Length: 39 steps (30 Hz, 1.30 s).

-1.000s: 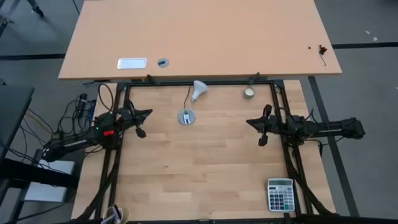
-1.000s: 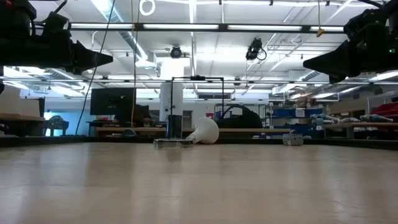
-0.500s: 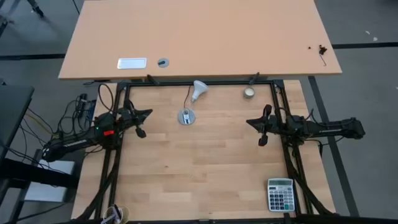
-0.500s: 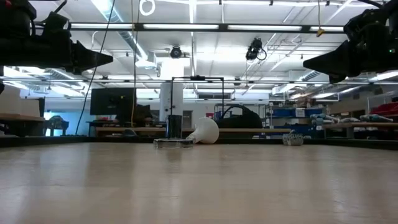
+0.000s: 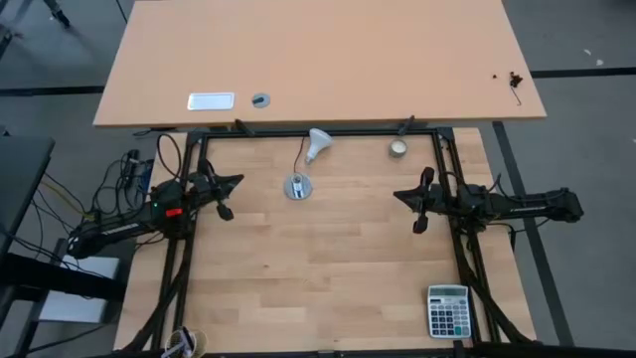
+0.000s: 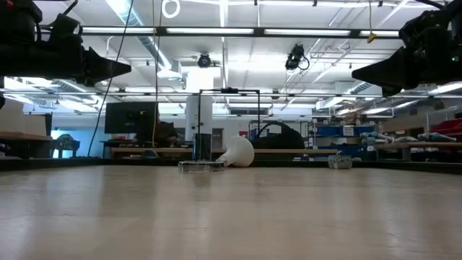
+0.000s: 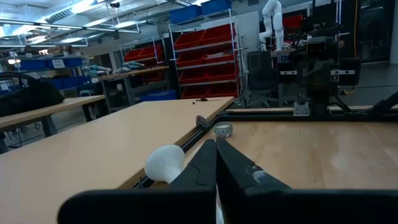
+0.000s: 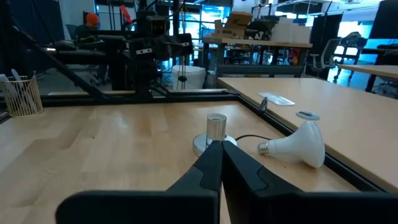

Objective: Screw lightbulb

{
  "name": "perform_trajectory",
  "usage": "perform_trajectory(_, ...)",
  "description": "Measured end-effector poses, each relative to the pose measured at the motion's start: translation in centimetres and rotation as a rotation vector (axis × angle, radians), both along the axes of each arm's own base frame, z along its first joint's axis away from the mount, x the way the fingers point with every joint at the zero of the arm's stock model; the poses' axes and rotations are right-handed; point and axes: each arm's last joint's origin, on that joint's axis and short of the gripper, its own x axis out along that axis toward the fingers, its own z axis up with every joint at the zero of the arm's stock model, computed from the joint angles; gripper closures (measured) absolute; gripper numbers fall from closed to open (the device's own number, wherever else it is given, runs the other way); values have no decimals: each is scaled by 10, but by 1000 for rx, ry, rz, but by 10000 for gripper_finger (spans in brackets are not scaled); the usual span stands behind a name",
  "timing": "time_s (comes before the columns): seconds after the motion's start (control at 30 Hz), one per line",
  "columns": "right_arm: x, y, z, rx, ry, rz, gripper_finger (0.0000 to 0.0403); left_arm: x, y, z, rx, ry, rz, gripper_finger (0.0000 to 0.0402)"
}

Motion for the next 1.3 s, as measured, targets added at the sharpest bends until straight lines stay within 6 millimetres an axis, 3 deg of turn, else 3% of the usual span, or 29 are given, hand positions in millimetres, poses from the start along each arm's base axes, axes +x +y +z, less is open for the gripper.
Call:
perform_trajectory(0.43,0,0,0,0,-1,0,384,-1,0,5,12,-49,-1,400)
perform_trajectory(1.0,0,0,0,0,0,-1,384,-5,-2,25,-234,-386,-109,399)
perform_trajectory(1.3,0,0,0,0,0,0,384,9,1,40,-308,-410,-151,365)
